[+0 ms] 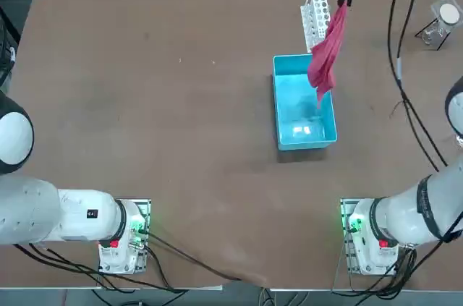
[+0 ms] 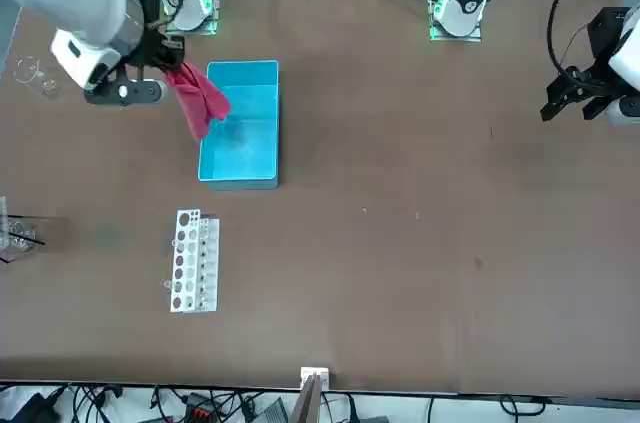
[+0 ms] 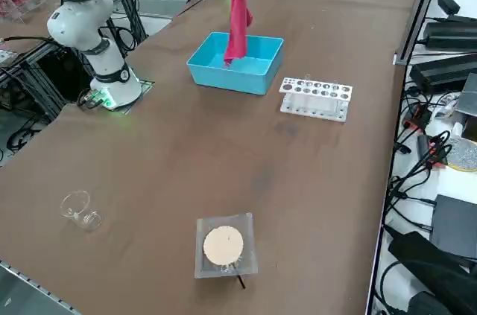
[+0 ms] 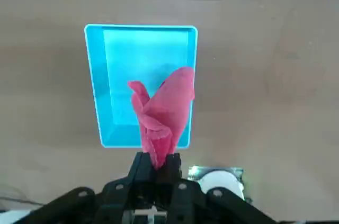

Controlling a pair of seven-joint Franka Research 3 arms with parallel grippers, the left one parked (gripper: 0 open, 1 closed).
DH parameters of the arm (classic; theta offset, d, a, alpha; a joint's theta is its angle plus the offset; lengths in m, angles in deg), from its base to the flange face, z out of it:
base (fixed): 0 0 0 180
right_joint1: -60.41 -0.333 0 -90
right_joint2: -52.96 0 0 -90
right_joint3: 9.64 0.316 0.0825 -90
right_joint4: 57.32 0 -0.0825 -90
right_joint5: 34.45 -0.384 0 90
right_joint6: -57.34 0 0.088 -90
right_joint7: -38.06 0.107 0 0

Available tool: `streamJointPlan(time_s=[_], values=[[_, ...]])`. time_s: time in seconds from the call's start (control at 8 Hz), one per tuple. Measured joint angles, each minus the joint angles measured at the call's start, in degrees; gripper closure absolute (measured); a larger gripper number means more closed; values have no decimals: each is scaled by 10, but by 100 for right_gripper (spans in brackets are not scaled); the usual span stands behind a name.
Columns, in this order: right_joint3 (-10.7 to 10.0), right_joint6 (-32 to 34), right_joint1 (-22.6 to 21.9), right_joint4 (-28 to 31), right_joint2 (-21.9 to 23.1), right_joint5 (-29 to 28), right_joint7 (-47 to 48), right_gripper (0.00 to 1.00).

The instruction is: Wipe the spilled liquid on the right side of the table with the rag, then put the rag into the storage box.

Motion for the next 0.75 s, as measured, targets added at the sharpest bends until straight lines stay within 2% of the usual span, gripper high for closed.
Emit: streamJointPlan(time_s=[0.38, 0.62, 0.75], values=[[0, -143, -14, 183, 67, -1, 0, 97], [0, -253, -31, 276, 71, -1, 0, 97], [0, -275, -32, 297, 71, -2, -1, 96]])
